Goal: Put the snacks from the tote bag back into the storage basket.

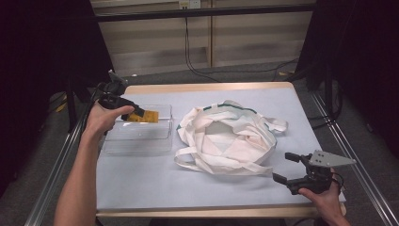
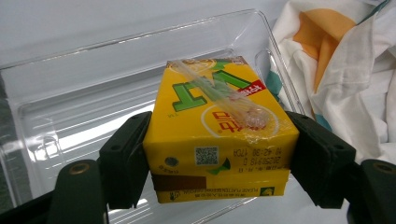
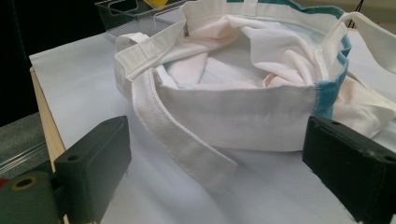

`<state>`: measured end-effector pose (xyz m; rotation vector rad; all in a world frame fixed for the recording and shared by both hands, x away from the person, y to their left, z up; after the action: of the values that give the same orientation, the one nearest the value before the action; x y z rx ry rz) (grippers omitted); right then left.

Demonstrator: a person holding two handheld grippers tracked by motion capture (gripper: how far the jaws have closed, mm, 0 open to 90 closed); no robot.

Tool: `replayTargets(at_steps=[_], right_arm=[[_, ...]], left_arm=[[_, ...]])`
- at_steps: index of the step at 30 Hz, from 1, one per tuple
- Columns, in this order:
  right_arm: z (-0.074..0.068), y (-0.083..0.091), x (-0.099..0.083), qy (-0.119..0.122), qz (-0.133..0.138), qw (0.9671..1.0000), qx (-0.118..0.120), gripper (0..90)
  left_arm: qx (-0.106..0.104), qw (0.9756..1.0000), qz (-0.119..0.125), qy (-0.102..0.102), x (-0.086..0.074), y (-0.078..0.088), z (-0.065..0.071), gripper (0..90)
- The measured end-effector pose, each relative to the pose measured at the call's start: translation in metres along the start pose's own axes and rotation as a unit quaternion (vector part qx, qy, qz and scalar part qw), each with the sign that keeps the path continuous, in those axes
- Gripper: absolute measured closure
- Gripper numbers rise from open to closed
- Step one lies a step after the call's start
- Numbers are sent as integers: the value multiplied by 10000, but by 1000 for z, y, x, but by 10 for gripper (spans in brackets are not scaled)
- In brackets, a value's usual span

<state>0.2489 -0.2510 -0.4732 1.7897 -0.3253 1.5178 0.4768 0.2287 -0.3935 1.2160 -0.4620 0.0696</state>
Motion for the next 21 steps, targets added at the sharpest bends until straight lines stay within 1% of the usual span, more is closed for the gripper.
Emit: replayTargets(at_steps=[1, 3, 4, 5, 7, 8, 9, 10, 11, 12, 14, 16, 17, 18, 19, 20, 21], right_arm=[[-1, 0, 0, 3, -3, 10000, 8, 81], [-1, 0, 0, 22, 6, 10000, 44, 82], [-1, 0, 0, 18, 11, 10000, 39, 82], [-1, 0, 0, -2, 14, 10000, 42, 82], [-1, 0, 0, -4, 15, 10000, 46, 82], [0, 0, 0, -1, 11, 10000, 42, 82], [0, 0, 0, -1, 11, 10000, 42, 82], [0, -1, 0, 11, 11, 10000, 53, 82], [0, -1, 0, 11, 11, 10000, 53, 82], [-1, -1, 0, 10, 6, 10000, 54, 82], [-1, -2, 0, 9, -10, 10000, 54, 82], [-1, -2, 0, 11, -10, 10000, 57, 82], [-1, -1, 0, 3, -3, 10000, 74, 82], [-2, -1, 0, 1, 2, 10000, 67, 83], [-2, -1, 0, 37, 21, 10000, 47, 83], [-3, -1, 1, 39, 31, 10000, 59, 83], [-3, -1, 1, 39, 31, 10000, 59, 83]], left_arm=[[75, 10000, -52, -20, 1, -2, 0, 277], [52, 10000, -74, -11, 2, -6, 4, 278], [115, 9998, -129, -46, 3, -8, 5, 278], [128, 9999, -95, -24, 4, -9, 6, 277], [121, 9998, -127, -36, 6, -12, 8, 278], [198, 9996, -179, -65, 6, -14, 9, 278], [219, 9996, -169, -15, 7, -16, 11, 278], [287, 9992, -257, -63, 9, -18, 13, 278], [287, 9992, -257, -63, 9, -18, 13, 278], [292, 9991, -287, -109, 11, -19, 15, 278], [301, 9990, -294, -120, 15, -20, 22, 278], [325, 9990, -280, -96, 17, -20, 24, 278], [375, 9988, -287, -127, 17, -21, 27, 278], [394, 9984, -342, -217, 18, -21, 31, 278], [369, 9985, -346, -191, 19, -22, 33, 278], [445, 9982, -349, -187, 21, -22, 34, 278], [445, 9982, -349, -187, 21, -22, 34, 278]])
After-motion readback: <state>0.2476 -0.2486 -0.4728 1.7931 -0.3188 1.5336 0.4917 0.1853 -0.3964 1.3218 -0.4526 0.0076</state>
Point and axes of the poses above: each handheld gripper's, and its own axes: y roughly backward along the jaws, x roughly out of its top, z roughly to its right, the point moved 7 cm from there along -y, roughly forward along the jaws, and after that the axes turned 8 degrees about y, right-handed, at the moved point
